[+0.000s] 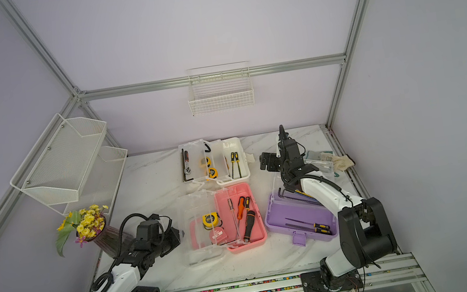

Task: Close toolboxes
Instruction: Close the toolbox lid.

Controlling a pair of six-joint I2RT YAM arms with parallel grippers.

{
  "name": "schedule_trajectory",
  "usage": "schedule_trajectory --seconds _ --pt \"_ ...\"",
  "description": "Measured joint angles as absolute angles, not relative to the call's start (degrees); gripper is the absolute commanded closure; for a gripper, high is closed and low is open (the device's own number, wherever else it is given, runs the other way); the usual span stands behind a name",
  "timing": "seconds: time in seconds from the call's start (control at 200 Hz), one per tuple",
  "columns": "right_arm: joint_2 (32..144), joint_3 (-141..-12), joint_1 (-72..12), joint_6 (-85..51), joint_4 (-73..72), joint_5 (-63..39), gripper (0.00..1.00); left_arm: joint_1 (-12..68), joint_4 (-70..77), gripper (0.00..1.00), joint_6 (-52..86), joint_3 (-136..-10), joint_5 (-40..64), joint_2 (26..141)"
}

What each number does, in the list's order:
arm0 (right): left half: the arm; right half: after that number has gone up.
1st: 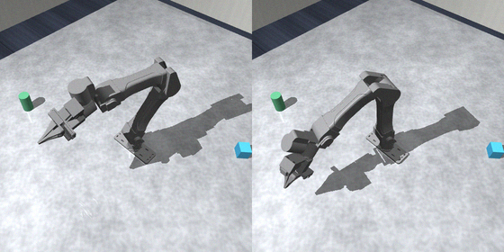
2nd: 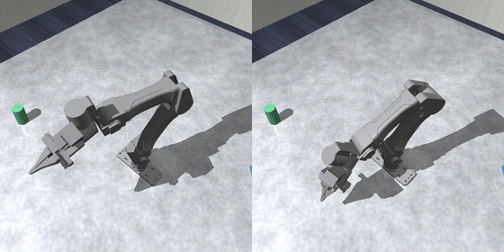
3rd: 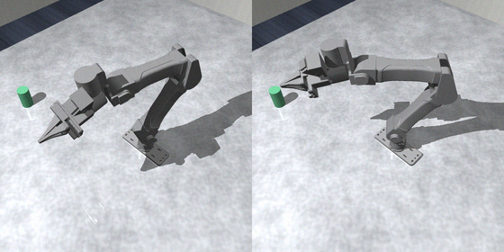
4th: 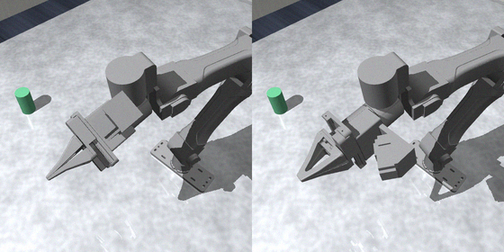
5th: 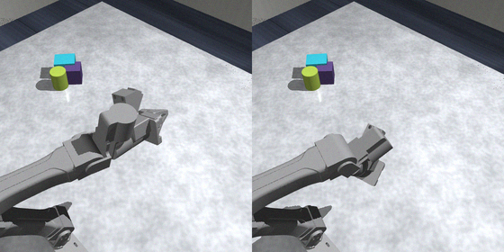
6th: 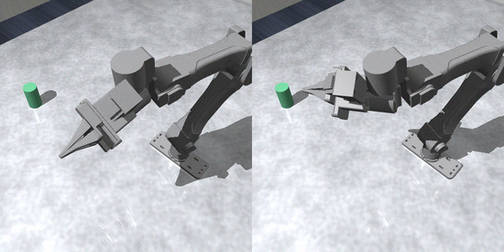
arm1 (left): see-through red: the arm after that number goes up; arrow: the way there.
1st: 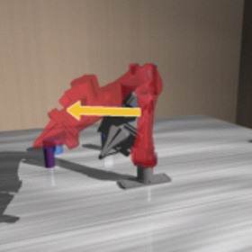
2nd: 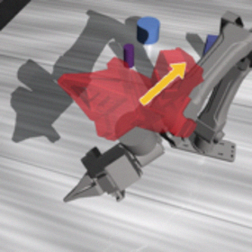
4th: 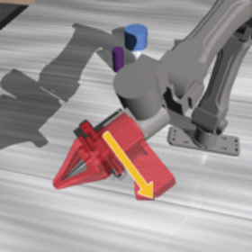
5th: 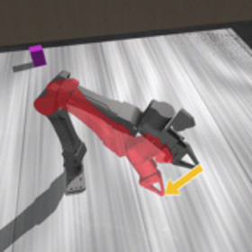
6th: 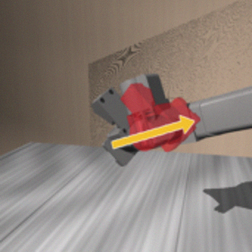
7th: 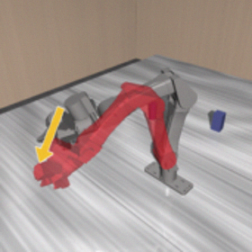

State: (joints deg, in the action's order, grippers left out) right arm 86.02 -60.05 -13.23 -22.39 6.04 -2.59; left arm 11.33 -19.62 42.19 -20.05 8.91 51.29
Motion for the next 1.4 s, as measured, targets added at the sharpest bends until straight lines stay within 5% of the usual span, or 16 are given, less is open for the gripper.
schedule_trajectory --seconds 0.3,0.46,0.74,0.97,1.175,1.4 --pt "86.6 -60.6 -13.2 -23.5 6.3 -3.9 0.03 13.5 -20.0 1.00 39.1 -22.0 6.9 53.7" --pt "86.1 -59.9 -13.6 -24.3 5.8 -6.2 0.03 13.6 -24.1 1.00 36.8 -26.0 4.3 55.5" --pt "86.0 -56.9 -17.7 -25.8 7.2 -11.2 0.66 13.6 -34.3 1.00 30.6 -36.9 -1.8 58.8" --pt "86.0 -53.0 -22.3 -27.4 8.7 -13.2 0.76 13.6 -43.2 1.00 25.4 -45.0 -7.9 59.6" --pt "86.3 -49.4 -27.7 -29.7 10.0 -14.1 1.00 14.2 -48.0 1.00 22.8 -50.6 -11.0 60.9" --pt "87.6 -46.7 -32.2 -32.2 9.1 -15.6 1.00 18.1 -51.9 1.00 21.2 -57.1 -15.5 64.6"
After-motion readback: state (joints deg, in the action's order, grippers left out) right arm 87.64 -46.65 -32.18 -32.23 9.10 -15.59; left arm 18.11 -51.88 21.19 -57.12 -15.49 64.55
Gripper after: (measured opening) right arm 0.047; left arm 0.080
